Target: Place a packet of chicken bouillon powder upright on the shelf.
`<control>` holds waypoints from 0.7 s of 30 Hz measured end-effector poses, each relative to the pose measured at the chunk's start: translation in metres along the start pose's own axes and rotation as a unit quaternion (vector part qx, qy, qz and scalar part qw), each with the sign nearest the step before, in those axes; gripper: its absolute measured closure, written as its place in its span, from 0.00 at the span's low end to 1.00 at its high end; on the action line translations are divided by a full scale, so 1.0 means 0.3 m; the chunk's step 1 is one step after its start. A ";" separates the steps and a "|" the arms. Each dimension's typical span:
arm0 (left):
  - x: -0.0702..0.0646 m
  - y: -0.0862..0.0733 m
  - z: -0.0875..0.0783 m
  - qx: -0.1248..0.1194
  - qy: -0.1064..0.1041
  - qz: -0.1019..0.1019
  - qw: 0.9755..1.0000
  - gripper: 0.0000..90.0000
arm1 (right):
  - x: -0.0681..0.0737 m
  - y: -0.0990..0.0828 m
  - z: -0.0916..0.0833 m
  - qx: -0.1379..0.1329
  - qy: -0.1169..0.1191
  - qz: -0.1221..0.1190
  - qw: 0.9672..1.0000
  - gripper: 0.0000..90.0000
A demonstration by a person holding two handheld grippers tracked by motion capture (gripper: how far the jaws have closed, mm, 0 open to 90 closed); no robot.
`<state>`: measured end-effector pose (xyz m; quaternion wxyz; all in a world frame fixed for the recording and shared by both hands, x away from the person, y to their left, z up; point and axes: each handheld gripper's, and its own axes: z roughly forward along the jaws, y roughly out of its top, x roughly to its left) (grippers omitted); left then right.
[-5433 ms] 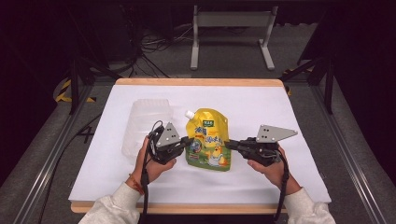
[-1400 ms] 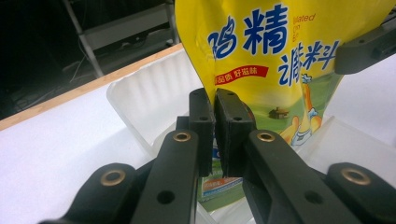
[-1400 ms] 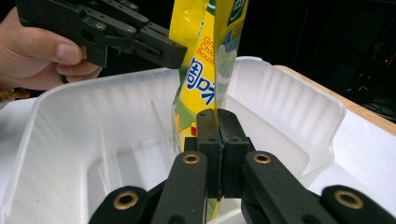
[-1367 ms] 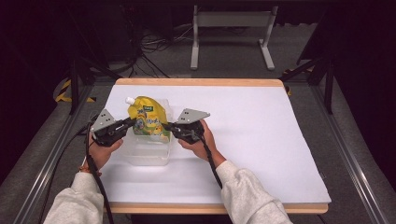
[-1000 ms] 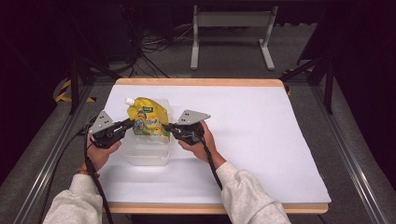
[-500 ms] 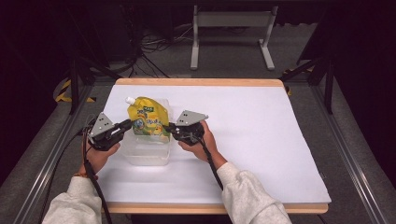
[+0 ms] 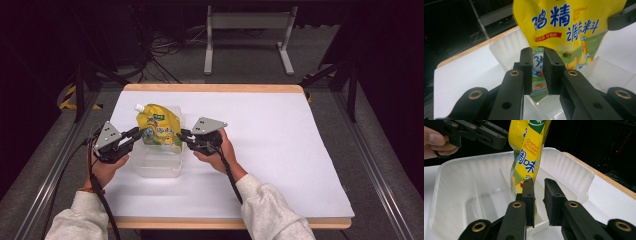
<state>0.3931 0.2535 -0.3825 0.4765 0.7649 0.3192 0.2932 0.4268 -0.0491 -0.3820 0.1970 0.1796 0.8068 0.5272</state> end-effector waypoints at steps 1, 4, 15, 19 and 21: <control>-0.008 0.003 -0.006 -0.003 -0.002 -0.001 1.000 0.86 | 0.001 0.002 -0.003 -0.001 -0.002 -0.002 1.000 0.88; -0.016 0.002 -0.009 -0.002 -0.001 0.001 1.000 0.85 | 0.002 0.005 -0.010 0.000 -0.004 -0.003 1.000 0.88; -0.056 0.005 -0.028 -0.005 -0.008 0.010 1.000 0.82 | 0.003 0.019 -0.050 -0.003 -0.018 -0.007 1.000 0.86; -0.074 0.011 -0.029 -0.006 -0.010 0.015 1.000 0.80 | 0.000 0.022 -0.064 -0.003 -0.019 -0.006 1.000 0.86; -0.083 0.014 -0.029 -0.006 -0.011 0.017 1.000 0.79 | -0.002 0.024 -0.071 -0.003 -0.023 -0.007 1.000 0.86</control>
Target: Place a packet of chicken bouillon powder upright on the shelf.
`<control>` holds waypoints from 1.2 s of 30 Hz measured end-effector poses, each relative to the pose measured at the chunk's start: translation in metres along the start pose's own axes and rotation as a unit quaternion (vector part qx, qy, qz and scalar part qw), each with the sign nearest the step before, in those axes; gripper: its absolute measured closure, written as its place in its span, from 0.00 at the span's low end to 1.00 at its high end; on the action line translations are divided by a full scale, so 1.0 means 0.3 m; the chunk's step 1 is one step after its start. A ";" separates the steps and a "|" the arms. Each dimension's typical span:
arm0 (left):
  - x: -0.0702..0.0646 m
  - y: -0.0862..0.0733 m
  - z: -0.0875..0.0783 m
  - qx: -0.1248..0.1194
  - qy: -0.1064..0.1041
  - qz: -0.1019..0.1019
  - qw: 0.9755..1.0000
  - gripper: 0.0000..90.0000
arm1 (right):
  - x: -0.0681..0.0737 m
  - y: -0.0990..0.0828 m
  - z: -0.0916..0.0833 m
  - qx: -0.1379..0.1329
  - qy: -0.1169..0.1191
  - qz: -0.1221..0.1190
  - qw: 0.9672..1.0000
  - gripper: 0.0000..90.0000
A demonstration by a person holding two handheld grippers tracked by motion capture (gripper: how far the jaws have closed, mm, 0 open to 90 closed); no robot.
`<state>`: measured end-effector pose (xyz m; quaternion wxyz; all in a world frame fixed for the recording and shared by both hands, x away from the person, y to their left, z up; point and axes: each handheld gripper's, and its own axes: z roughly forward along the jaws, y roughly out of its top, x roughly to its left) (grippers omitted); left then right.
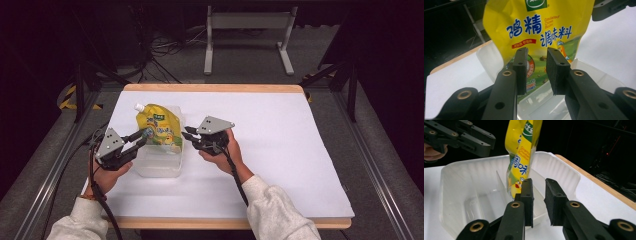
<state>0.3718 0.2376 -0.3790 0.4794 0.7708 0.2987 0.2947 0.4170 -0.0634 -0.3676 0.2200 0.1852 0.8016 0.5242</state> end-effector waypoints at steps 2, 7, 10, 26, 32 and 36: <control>-0.011 0.002 -0.001 0.000 -0.002 -0.004 1.000 0.76 | -0.003 0.002 -0.008 0.002 -0.003 -0.002 1.000 0.86; -0.026 0.005 -0.004 -0.001 -0.008 -0.004 1.000 0.71 | -0.011 0.005 -0.029 0.005 -0.008 -0.004 1.000 0.86; -0.036 0.007 -0.002 0.002 -0.009 -0.001 1.000 0.69 | -0.014 0.005 -0.037 0.008 -0.013 -0.008 1.000 0.86; -0.100 0.010 0.008 0.020 -0.016 0.012 1.000 0.53 | -0.045 -0.016 -0.112 0.037 -0.039 -0.024 0.998 0.78; -0.126 0.017 0.002 0.018 -0.015 0.018 1.000 0.46 | -0.056 -0.035 -0.137 0.050 -0.044 -0.022 0.998 0.75; -0.143 0.020 -0.002 0.017 -0.017 0.023 0.999 0.41 | -0.061 -0.043 -0.157 0.053 -0.045 -0.023 0.997 0.73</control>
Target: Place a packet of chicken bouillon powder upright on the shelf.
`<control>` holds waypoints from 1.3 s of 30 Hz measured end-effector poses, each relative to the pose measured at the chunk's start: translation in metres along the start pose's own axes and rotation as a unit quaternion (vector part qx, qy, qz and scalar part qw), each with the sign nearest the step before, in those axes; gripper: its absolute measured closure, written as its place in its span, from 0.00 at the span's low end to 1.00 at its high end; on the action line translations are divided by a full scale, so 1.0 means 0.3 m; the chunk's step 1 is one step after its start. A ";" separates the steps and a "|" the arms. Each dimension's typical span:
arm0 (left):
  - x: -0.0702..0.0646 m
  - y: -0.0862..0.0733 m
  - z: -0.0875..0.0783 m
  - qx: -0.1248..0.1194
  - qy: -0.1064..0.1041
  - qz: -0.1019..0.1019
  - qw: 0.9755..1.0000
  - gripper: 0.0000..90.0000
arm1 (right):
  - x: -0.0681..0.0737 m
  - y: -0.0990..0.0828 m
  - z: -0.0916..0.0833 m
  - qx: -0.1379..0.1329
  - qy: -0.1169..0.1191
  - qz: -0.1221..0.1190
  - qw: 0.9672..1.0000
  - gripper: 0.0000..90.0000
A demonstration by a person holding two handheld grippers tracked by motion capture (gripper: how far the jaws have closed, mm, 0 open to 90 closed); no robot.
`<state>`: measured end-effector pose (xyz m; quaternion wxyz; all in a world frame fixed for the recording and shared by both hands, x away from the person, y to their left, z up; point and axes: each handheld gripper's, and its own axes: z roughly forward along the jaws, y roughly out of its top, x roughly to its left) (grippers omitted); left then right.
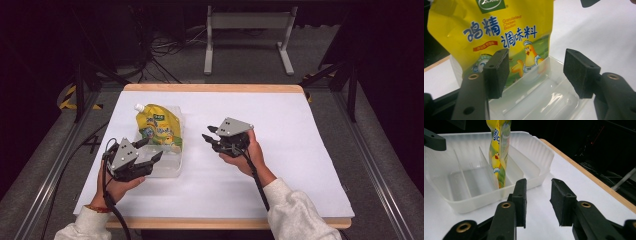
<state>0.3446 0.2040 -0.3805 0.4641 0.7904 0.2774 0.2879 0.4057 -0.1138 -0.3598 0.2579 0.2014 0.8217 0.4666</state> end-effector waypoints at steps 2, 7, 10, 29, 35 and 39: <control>-0.010 0.002 -0.002 -0.001 -0.001 -0.001 1.000 0.39 | -0.003 -0.005 -0.010 0.004 -0.003 -0.002 1.000 0.72; -0.041 0.010 -0.005 -0.002 -0.005 0.006 1.000 0.35 | -0.014 -0.016 -0.032 0.012 -0.004 -0.001 1.000 0.70; -0.056 0.014 -0.004 -0.001 -0.009 0.009 1.000 0.31 | -0.021 -0.025 -0.050 0.018 -0.007 -0.004 1.000 0.67; -0.156 0.028 0.021 0.019 -0.056 0.020 0.998 0.14 | -0.052 -0.076 -0.131 0.054 -0.023 -0.017 0.998 0.57; -0.182 0.029 0.027 0.021 -0.072 0.021 0.997 0.10 | -0.061 -0.096 -0.158 0.063 -0.027 -0.021 0.997 0.53; -0.203 0.030 0.028 0.021 -0.079 0.024 0.996 0.10 | -0.070 -0.121 -0.185 0.075 -0.031 -0.023 0.996 0.51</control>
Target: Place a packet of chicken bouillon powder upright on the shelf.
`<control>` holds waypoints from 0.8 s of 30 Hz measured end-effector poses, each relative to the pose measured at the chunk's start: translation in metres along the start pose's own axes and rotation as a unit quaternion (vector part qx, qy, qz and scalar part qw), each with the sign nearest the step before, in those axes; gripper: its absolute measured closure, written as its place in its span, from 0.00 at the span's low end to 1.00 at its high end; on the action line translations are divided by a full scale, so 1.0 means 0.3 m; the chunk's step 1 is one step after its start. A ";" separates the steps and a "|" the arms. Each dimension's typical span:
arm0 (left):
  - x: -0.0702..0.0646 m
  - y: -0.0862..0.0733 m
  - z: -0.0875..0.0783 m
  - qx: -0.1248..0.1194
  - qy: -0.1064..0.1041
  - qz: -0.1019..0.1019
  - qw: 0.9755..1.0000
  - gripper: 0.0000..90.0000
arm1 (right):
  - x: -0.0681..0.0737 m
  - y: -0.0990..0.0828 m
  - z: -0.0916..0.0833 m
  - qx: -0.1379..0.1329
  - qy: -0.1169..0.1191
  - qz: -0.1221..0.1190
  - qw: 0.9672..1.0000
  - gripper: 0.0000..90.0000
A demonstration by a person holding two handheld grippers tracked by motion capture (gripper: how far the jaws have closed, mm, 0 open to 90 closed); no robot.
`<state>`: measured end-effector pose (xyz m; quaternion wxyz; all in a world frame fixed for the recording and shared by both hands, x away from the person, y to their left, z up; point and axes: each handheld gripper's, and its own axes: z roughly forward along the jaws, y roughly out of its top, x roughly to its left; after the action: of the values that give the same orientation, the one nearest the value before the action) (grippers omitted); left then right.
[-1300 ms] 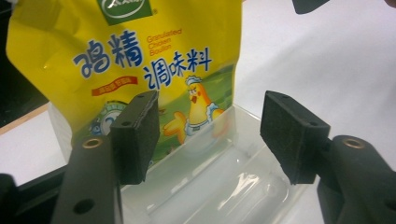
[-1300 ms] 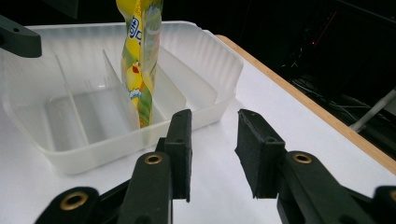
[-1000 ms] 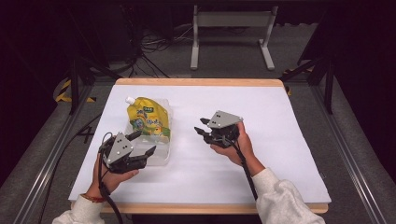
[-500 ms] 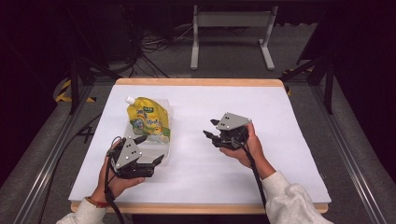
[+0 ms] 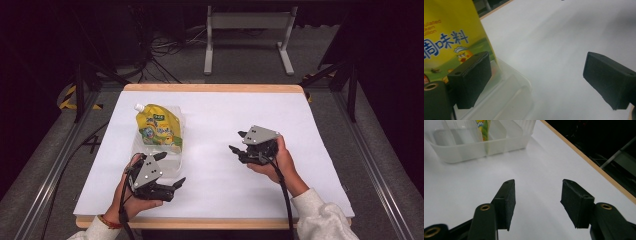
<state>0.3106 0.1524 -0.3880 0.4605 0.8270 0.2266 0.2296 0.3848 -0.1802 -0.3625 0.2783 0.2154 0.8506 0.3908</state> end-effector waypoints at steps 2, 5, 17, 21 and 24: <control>-0.010 0.003 0.002 -0.001 -0.002 0.002 1.000 0.09 | -0.006 -0.014 -0.017 0.001 -0.002 0.001 1.000 0.50; -0.023 0.005 0.007 0.001 -0.009 0.003 1.000 0.08 | -0.013 -0.032 -0.044 0.001 -0.003 0.004 1.000 0.48; -0.065 0.010 0.036 0.012 -0.030 0.017 0.999 0.06 | -0.031 -0.107 -0.104 0.019 -0.013 0.000 1.000 0.37; -0.080 0.006 0.044 0.013 -0.049 0.028 0.998 0.06 | -0.032 -0.130 -0.122 0.022 -0.014 -0.001 1.000 0.34; -0.089 0.002 0.053 0.017 -0.059 0.027 0.998 0.06 | -0.035 -0.158 -0.142 0.026 -0.018 0.000 0.999 0.30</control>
<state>0.2988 0.1260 -0.3997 0.4528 0.8524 0.1803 0.1893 0.3584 -0.2380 -0.3736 0.2881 0.2298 0.8552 0.3645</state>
